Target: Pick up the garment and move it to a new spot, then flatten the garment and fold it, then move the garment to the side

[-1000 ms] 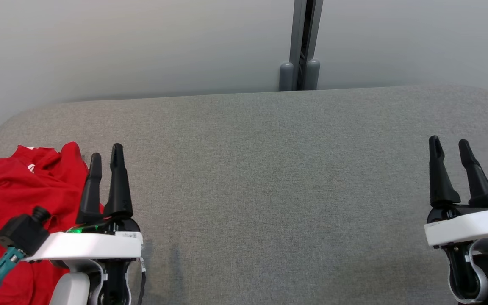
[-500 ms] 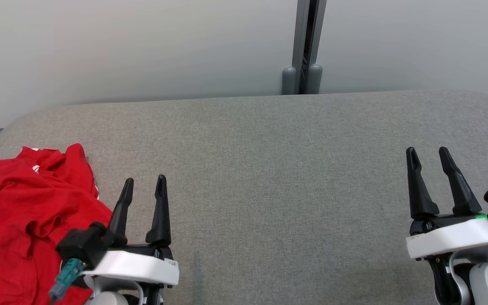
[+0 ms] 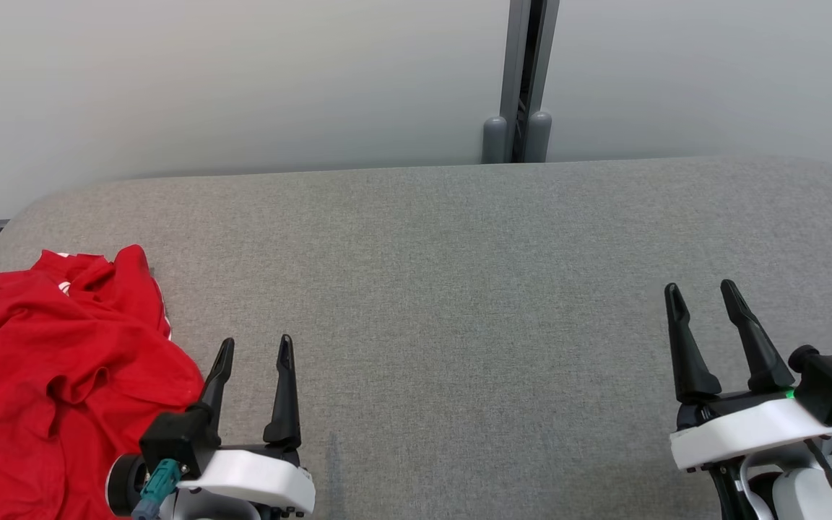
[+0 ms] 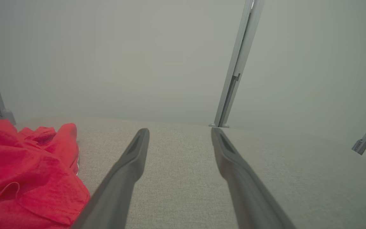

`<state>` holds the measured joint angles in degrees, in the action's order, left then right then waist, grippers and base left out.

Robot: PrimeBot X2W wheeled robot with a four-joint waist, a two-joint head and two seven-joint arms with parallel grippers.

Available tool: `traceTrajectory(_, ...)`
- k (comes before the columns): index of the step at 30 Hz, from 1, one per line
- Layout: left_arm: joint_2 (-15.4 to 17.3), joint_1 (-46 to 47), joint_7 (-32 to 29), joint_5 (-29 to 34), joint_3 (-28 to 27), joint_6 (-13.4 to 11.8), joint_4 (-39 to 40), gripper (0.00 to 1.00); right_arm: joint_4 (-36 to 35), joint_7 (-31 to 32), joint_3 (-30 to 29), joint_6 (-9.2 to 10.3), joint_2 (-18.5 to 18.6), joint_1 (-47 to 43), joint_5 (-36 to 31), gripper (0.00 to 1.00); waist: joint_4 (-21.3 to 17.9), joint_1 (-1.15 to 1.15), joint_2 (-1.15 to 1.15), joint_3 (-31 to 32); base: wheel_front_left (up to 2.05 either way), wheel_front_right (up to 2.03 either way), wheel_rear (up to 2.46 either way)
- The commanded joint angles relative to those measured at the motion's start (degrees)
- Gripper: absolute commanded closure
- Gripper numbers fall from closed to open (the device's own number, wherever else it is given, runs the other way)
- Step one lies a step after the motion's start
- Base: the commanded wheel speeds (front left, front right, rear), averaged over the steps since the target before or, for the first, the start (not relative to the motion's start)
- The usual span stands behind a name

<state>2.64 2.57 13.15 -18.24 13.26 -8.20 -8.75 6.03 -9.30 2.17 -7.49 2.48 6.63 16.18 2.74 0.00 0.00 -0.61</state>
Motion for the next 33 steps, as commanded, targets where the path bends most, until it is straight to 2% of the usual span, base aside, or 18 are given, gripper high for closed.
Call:
traceTrajectory(1, 0.2, -0.1, 0.4, 0.9, -0.2, -0.5, -0.2, 0.0, -0.1, -1.0, 0.7, 0.0, 0.5, 0.1, -1.3, 0.0, -0.1, 0.0, 0.0, -0.1, 0.0, 0.0, 0.0)
traceTrajectory(9, 0.3, -0.2, 0.8, 3.3, 0.2, -1.5, -0.2, 0.0, 1.6, -2.2, 0.9, 0.0, 0.5, 0.0, -1.6, 0.0, -0.2, 0.0, 0.0, -0.4, 0.0, 0.0, 0.0)
traceTrajectory(14, 0.3, -0.7, 1.1, 1.9, -0.7, -2.0, -0.3, 0.0, 3.5, -3.2, 2.0, 0.0, 0.6, 0.7, 2.7, 0.0, -0.2, 0.0, 0.0, -0.7, 0.0, 0.0, 0.0)
traceTrajectory(24, 0.3, -1.3, 1.6, 5.1, -0.4, -1.1, -1.3, 0.0, 4.3, -4.7, 3.2, 0.0, 0.6, 1.4, -1.2, 0.0, -0.3, 0.0, 0.0, -1.2, 0.0, 0.0, 0.0)
traceTrajectory(33, 0.4, -1.6, 2.1, 8.8, -0.2, -1.5, -1.2, 0.0, 5.7, -6.1, 1.7, 0.0, 0.6, 1.8, -6.0, 0.0, 0.1, 0.0, 0.0, -1.3, 0.0, 0.0, 0.0)
